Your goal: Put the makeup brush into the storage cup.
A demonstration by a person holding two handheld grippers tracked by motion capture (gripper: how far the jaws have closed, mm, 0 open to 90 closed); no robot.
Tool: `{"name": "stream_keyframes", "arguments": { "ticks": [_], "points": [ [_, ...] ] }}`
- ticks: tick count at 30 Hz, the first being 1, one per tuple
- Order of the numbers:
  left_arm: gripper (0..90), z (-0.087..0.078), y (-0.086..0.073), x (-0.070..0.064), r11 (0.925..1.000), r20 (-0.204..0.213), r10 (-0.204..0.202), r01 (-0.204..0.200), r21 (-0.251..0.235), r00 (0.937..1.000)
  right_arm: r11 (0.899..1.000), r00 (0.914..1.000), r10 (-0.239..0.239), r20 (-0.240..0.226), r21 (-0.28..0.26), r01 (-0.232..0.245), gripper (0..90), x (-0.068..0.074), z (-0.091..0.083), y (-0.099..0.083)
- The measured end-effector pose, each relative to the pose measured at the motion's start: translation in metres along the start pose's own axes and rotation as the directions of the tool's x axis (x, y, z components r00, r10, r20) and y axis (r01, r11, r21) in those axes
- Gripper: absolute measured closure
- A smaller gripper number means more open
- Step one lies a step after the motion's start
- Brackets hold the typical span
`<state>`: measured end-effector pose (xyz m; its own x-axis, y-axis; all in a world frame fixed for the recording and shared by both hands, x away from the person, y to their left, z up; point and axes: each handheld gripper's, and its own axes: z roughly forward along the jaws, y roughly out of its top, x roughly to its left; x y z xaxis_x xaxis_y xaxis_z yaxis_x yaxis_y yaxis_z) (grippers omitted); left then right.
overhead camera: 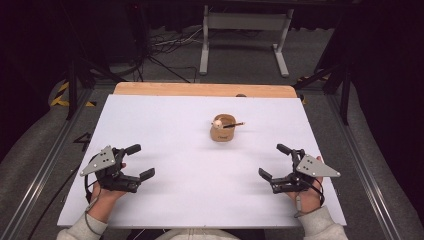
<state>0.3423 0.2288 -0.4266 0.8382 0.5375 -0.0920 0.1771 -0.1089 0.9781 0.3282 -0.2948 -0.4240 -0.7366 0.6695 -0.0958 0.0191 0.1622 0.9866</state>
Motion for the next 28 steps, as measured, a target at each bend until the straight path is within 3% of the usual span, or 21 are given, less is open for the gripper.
{"name": "stream_keyframes", "arguments": {
  "ticks": [12, 28],
  "points": [
    [2.9, 0.005, -0.01, 0.003, 0.9998, -0.009, -0.007, 0.007, 0.018, 0.9999, 0.998, 0.9977, 0.045, -0.052, 0.054, -0.042, 0.0, 0.002, 0.007, -0.013],
    [3.0, 0.006, -0.011, 0.005, 0.9995, -0.015, -0.029, 0.029, 0.01, 0.9995, 0.997, 0.9982, 0.039, -0.046, 0.061, -0.036, 0.0, 0.002, 0.007, -0.014]
  ]
}}
